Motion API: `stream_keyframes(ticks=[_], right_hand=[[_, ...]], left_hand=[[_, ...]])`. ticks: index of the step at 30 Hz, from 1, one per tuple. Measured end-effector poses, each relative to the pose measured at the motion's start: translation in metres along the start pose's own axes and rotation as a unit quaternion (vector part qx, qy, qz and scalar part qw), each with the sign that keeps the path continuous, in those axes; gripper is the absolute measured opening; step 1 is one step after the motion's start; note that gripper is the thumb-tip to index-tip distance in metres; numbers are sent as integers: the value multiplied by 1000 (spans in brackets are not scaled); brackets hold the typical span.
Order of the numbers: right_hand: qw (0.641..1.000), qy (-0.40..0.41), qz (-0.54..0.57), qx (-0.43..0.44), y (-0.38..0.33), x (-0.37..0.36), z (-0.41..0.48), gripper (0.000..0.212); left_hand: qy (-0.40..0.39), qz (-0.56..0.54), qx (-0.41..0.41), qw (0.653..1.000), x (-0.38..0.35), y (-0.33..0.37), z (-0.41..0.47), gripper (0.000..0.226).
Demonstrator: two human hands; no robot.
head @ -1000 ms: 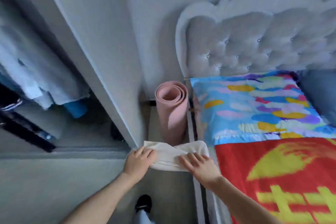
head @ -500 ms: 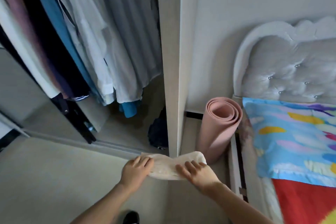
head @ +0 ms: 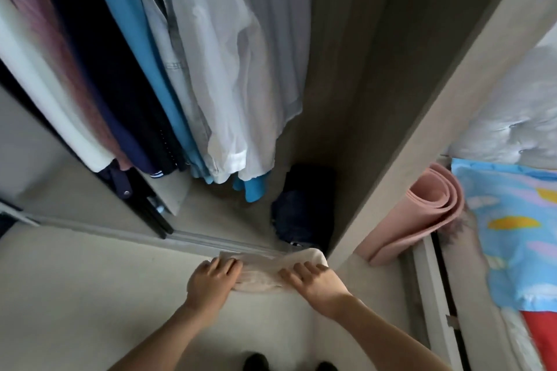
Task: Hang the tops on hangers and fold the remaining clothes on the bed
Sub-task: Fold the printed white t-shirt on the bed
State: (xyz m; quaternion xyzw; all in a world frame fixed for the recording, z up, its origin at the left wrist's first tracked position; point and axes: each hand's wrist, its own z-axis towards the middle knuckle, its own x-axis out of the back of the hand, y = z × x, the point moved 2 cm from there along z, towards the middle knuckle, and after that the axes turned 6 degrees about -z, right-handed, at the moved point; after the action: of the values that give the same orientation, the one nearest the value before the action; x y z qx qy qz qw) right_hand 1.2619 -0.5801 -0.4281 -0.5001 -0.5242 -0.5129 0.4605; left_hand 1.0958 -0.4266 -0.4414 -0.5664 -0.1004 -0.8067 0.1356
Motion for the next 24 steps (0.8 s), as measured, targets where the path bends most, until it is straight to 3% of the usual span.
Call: stream_keyframes(ticks=[10,15,17,22,24], right_hand=[[995,-91,14,33,13,-57,71,93],[997,-57,-12,39,18,-124,131,99],[997,-35,-52,46,22,-180,175,98],[992,30,-112,51,48,-319,278,54],[992,10,-126,9,51,-392,313,57]], left_hand=[[-92,3,13,996,-73,-58,6,19],[-97,40,11,994,-150,-108,14,19],[-76,56,4,996,-208,-142,18,18],[15,77,22,997,-346,-219,48,26],[-39,88,54,994,-434,-242,43,36]])
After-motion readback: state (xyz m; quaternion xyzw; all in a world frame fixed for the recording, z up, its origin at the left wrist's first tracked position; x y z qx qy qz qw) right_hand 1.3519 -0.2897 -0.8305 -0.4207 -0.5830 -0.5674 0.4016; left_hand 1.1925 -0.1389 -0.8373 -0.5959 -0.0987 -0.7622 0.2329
